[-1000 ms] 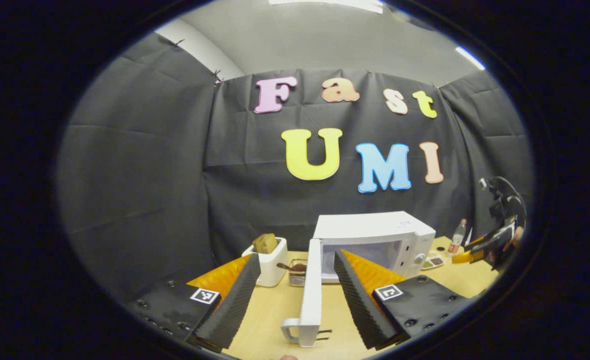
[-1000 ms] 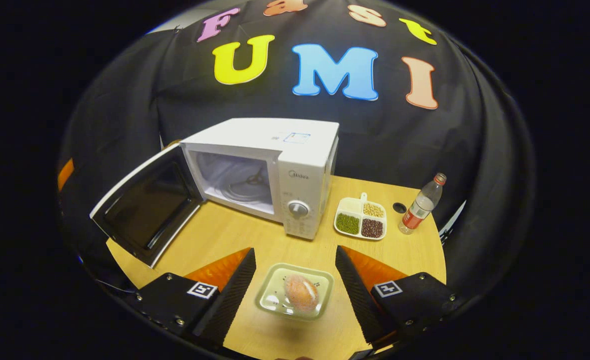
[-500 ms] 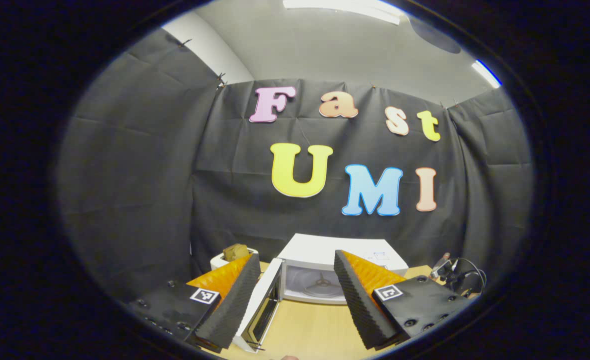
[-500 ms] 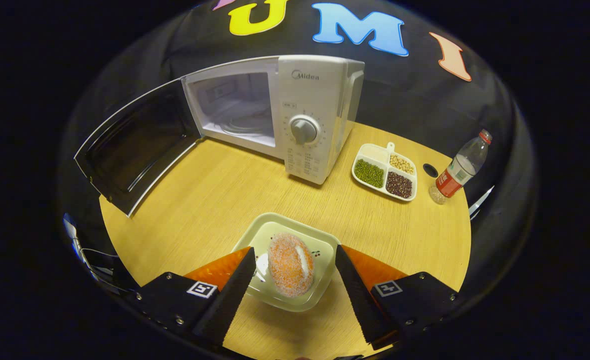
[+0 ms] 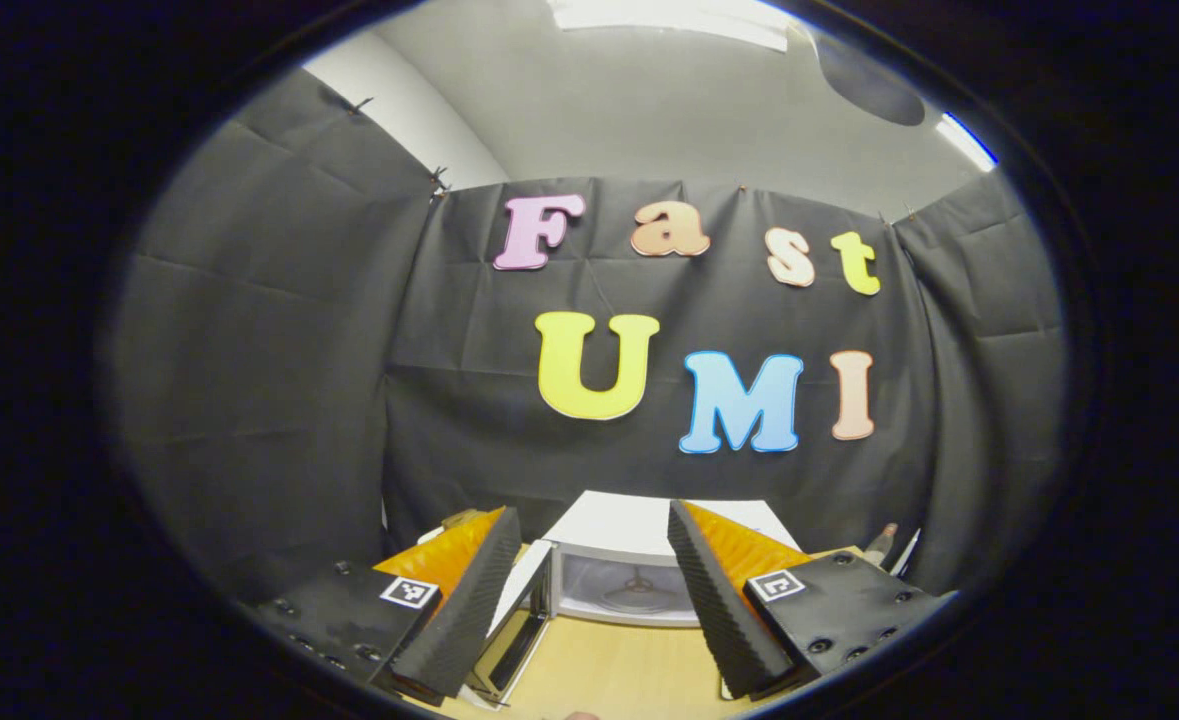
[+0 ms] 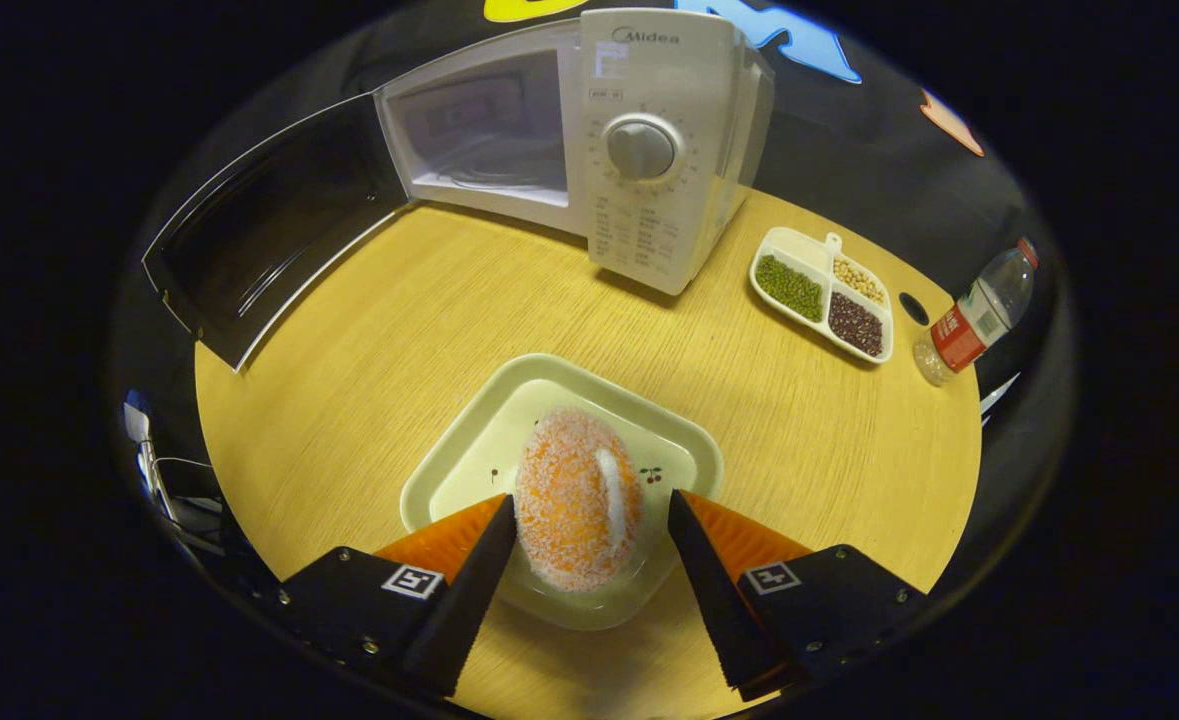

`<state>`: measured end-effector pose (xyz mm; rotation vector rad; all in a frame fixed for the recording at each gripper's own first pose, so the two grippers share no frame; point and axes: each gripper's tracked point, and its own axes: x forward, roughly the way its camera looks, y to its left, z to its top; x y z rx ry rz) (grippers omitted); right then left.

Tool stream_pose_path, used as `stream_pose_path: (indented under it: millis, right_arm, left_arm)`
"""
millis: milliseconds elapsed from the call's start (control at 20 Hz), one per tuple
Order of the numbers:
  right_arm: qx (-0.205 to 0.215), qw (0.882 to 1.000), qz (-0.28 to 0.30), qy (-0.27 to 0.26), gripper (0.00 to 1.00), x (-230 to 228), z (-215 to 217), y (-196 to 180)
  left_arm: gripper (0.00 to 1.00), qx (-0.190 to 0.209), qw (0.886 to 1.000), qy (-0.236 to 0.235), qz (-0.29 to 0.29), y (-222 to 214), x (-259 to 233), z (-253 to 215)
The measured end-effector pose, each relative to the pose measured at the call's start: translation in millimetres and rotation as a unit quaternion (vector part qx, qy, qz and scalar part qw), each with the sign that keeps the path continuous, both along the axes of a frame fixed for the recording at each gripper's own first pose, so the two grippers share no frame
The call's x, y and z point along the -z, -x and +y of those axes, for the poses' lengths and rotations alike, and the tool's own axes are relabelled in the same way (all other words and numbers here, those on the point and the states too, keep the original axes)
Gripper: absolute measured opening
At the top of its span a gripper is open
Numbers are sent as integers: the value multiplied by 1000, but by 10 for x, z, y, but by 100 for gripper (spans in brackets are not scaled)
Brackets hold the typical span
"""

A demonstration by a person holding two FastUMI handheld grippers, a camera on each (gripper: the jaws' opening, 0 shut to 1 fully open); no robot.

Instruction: Open the microwave oven with the left hand, put the food in, and close the microwave oven.

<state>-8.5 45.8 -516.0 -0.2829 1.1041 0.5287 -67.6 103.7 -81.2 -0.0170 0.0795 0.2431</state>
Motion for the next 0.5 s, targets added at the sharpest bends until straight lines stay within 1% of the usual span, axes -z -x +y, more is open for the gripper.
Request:
stream_pose_path:
  millis: [50, 100, 150, 200, 250, 300, 350, 450, 500]
  right_arm:
    - [-1, 1000, 10, -6, 88, 25, 29, 39]
    - [2, 1000, 13, -5, 86, 25, 29, 35]
    - [1, 1000, 14, -6, 73, 6, 47, 23]
    - [-2, 1000, 14, -6, 73, -2, 48, 29]
    - [-9, 1000, 14, -5, 66, -8, 55, 28]
    - [-7, 1000, 1, 8, 66, -53, 9, -19]
    - [-10, 1000, -9, 15, 55, -99, 7, -15]
    - [-13, 998, -49, 38, 55, -256, 0, -96]
    - [-21, 996, -69, 51, 55, -353, 3, -126]
  left_arm:
    - [94, -1, 1000, -1, 3, 12, 9, 1]
    - [94, -4, 1000, -2, 5, 4, 29, 13]
    - [94, -7, 1000, -2, 9, 7, 44, 28]
    - [94, -8, 1000, 0, 12, 16, 76, 33]
    - [97, -7, 1000, 1, 12, 26, 91, 32]
    - [99, -4, 1000, 2, 13, 21, 101, 37]
    - [99, -2, 1000, 1, 15, 29, 123, 47]
    - [99, 1, 1000, 3, 16, 26, 156, 96]
    - [99, 6, 1000, 8, 13, 13, 159, 95]
